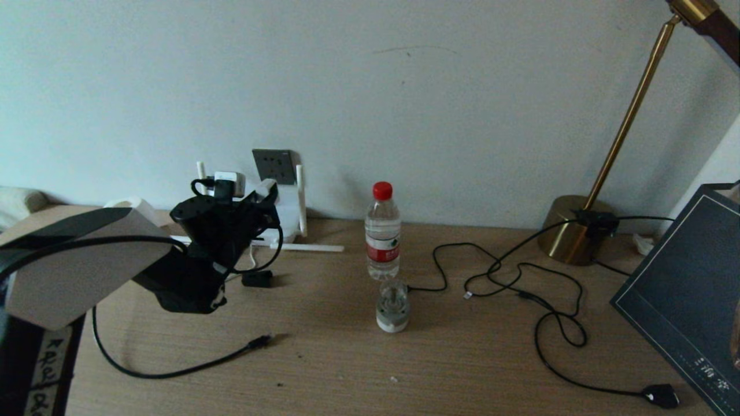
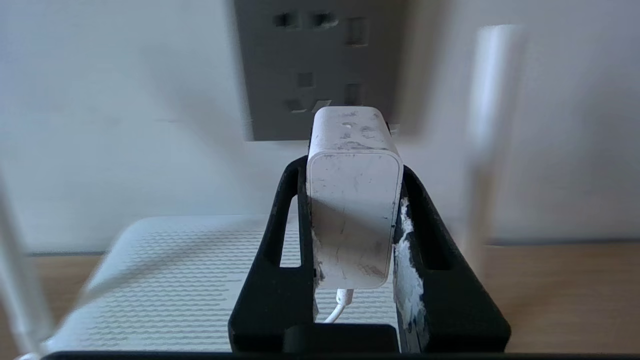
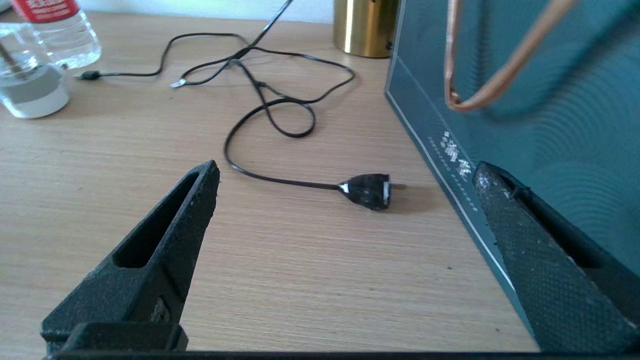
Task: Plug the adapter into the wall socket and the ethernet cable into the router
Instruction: Plug plug into socket
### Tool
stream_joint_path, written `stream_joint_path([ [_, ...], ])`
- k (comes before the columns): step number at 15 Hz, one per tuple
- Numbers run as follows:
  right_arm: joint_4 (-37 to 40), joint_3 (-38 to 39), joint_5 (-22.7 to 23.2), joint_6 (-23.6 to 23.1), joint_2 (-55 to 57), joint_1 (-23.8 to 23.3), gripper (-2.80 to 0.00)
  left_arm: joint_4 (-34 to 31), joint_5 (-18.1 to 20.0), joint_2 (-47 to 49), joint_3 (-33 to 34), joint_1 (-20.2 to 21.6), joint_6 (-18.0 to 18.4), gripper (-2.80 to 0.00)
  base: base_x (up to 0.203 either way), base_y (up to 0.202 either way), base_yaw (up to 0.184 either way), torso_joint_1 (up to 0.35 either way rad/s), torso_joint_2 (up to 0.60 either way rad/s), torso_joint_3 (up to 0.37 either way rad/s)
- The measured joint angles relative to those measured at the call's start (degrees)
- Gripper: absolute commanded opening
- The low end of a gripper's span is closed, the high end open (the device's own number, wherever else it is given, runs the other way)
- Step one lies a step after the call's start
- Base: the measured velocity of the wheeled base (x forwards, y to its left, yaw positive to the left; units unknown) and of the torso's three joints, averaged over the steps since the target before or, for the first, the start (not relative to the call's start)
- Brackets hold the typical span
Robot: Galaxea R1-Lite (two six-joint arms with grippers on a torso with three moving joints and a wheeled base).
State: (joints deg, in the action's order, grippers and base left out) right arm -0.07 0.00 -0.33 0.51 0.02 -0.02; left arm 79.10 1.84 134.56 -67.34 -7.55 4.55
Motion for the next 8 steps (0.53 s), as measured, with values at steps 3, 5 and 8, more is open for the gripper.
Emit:
stream_joint_path([
  [3, 0.0, 0.0, -0.03, 0.01, 0.0, 0.02, 0.0, 0.1, 0.08, 0.17, -0.38, -0.09, -1.0, -2.8, 0.0, 0.0, 0.0, 0.0, 0.0, 0.0],
  [5, 0.0, 0.0, -0.01, 0.01, 0.0, 0.02, 0.0, 0.17, 0.22, -0.02, -0.6, 0.44, -1.08, -2.8, 0.0, 0.0, 0.0, 0.0, 0.0, 0.0],
  [8, 0.0, 0.0, -0.05, 0.02, 0.0, 0.0, 0.0, 0.27, 0.2, -0.19, -1.52, 0.3, -1.07, -2.8, 0.0, 0.0, 0.0, 0.0, 0.0, 0.0],
])
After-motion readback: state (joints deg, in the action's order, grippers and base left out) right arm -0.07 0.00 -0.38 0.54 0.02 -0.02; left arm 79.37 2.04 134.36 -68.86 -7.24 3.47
